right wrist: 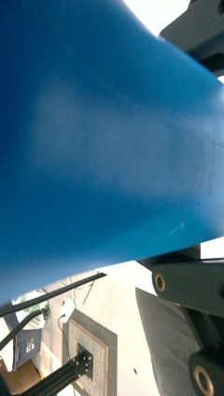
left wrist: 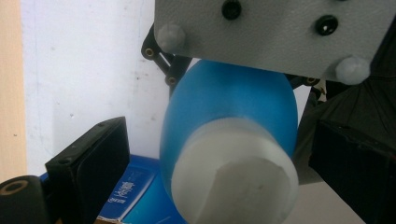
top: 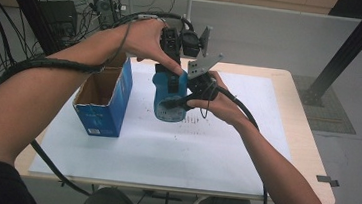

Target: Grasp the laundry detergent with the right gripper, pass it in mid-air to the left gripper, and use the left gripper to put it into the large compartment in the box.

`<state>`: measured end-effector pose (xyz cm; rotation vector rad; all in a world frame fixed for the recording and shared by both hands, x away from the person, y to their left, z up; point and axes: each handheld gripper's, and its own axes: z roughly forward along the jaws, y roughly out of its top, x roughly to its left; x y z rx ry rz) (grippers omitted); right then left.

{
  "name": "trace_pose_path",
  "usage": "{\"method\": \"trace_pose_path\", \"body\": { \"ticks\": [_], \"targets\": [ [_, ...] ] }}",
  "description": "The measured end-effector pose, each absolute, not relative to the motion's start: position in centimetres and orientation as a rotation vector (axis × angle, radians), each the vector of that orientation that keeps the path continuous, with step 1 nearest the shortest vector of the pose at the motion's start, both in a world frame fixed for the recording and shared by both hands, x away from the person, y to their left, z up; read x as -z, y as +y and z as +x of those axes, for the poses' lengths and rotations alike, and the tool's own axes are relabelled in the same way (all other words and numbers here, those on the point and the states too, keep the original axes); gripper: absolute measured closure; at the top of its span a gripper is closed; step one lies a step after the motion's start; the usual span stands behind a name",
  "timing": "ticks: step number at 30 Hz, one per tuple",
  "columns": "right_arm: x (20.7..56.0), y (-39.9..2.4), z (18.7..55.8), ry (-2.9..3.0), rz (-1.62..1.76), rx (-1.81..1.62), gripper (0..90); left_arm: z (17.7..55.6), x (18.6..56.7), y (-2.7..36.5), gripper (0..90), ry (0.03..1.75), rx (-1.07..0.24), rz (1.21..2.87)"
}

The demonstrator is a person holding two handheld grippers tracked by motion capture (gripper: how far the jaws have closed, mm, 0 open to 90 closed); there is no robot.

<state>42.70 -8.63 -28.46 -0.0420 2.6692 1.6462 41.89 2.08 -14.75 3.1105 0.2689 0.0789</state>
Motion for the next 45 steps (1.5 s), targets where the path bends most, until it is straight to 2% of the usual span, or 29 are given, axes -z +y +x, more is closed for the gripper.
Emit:
{"method": "trace_pose_path", "body": {
  "ticks": [45],
  "targets": [
    [27.85, -8.46, 42.36, 2.660, -0.050, -1.658, 43.7, 41.69, 15.45, 2.20, 5.8, 0.268, -0.065, 3.116]
  ]
}}
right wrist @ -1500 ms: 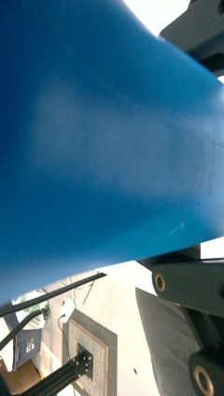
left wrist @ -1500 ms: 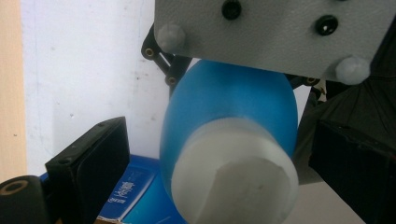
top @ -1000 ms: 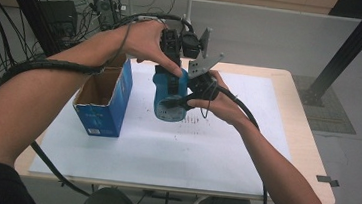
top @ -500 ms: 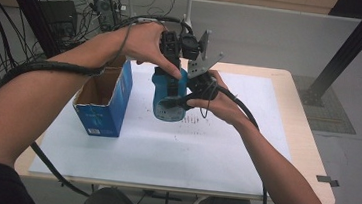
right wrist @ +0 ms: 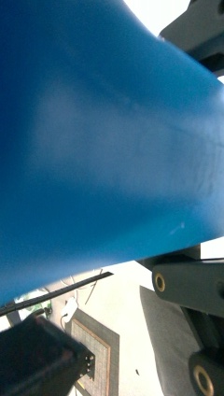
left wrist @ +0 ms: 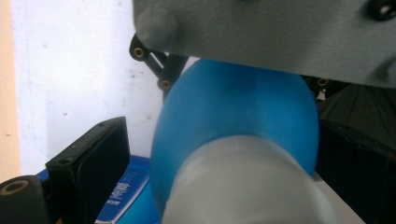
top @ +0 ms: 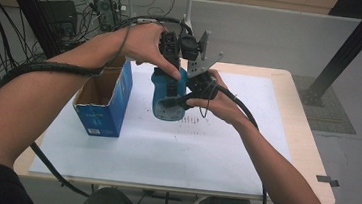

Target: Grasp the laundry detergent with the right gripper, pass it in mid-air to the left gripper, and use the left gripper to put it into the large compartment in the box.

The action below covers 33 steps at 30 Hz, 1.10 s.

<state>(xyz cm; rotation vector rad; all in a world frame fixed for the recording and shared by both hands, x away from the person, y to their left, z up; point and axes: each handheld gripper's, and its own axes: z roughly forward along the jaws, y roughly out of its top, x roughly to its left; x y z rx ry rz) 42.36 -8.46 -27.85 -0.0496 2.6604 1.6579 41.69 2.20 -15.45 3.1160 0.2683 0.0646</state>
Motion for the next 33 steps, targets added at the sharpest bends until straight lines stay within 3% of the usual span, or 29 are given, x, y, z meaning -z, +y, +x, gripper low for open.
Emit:
{"method": "trace_pose_path", "body": {
  "ticks": [33],
  "targets": [
    [27.71, -8.48, 42.49, 2.640, -0.062, -1.673, 43.7, 41.71, 15.62, 1.98, 5.9, 0.260, -0.059, 3.128]
  ]
}}
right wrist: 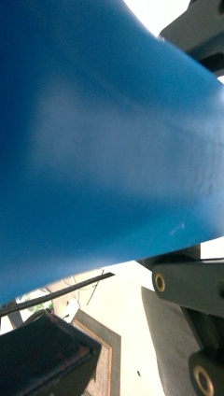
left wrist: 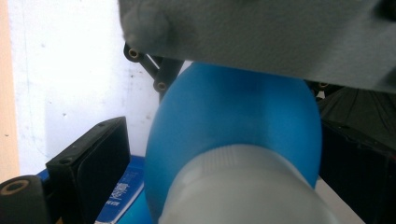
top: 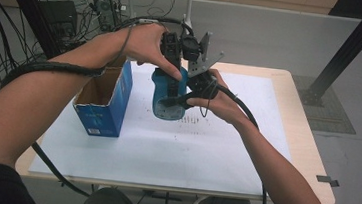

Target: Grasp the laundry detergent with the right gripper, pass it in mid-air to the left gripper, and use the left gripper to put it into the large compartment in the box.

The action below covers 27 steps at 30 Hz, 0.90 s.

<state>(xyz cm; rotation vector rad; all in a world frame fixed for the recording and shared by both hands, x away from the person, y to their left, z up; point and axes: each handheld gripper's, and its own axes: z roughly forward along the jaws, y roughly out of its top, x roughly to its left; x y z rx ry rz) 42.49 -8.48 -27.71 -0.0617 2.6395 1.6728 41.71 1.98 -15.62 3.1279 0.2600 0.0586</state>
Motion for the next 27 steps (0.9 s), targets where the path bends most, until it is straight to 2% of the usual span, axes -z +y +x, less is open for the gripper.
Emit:
{"method": "trace_pose_path", "body": {
  "ticks": [27],
  "targets": [
    [27.77, -8.02, 42.58, 2.645, -0.069, -1.673, 43.7, 41.80, 15.60, 2.29, 6.2, 0.266, -0.068, 3.125]
  ]
}}
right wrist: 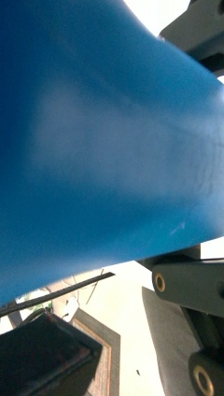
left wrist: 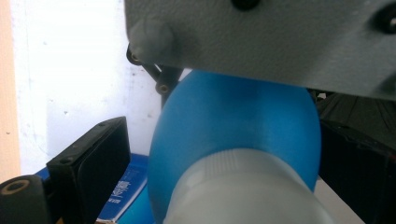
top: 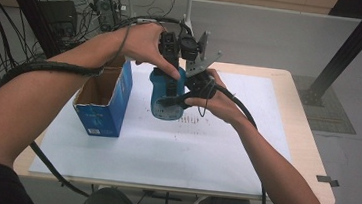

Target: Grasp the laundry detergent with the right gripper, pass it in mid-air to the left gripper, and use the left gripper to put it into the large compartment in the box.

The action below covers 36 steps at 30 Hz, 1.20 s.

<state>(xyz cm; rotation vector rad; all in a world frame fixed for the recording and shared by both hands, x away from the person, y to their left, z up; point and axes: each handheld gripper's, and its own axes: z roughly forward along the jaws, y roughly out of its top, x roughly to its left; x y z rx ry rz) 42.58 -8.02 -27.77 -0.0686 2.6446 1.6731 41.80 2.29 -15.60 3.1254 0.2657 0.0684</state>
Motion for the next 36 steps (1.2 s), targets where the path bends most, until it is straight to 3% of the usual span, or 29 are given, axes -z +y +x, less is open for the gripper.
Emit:
{"method": "trace_pose_path", "body": {
  "ticks": [31, 36],
  "targets": [
    [27.66, -8.03, 42.47, 2.650, -0.069, -1.682, 43.7, 41.81, 15.79, 2.41, 7.3, 0.268, -0.069, 3.125],
    [27.69, -7.99, 42.41, 2.652, -0.067, -1.682, 43.7, 41.77, 15.77, 2.35, 13.5, 0.261, -0.080, 3.121]
  ]
}}
